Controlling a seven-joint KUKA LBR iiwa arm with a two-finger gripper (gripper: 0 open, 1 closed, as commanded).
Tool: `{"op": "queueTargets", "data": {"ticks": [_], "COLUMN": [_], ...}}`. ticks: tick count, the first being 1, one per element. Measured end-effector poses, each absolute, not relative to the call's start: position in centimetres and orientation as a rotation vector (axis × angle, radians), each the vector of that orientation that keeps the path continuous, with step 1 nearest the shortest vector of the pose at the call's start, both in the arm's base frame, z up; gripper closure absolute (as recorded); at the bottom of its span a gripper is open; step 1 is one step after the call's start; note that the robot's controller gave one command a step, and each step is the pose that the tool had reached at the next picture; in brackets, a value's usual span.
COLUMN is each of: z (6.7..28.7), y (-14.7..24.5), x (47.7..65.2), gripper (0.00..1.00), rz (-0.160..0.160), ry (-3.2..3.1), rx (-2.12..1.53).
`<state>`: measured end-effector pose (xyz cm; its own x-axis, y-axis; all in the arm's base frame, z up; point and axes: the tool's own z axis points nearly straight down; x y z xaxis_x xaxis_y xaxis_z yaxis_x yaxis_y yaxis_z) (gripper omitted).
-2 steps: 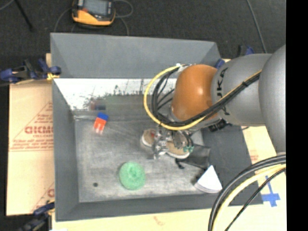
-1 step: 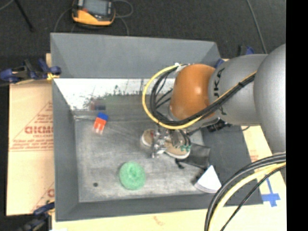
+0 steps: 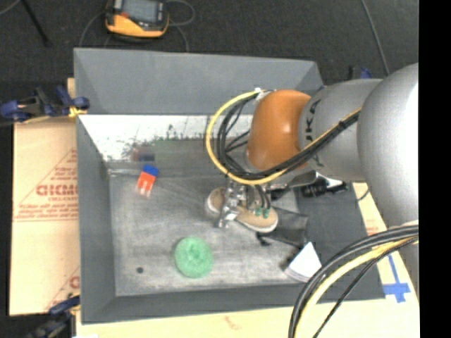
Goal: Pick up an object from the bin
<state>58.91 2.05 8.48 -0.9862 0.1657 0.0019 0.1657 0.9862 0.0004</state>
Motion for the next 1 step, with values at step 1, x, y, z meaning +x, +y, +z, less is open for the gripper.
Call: {"op": "queueTargets", "data": {"ticks": [1], "z": [8.23], "y": [1.13], "x": [59.94], "gripper": [1.00], "rz": [-0.015], "ry": [-3.126], "rx": [-0.310]}}
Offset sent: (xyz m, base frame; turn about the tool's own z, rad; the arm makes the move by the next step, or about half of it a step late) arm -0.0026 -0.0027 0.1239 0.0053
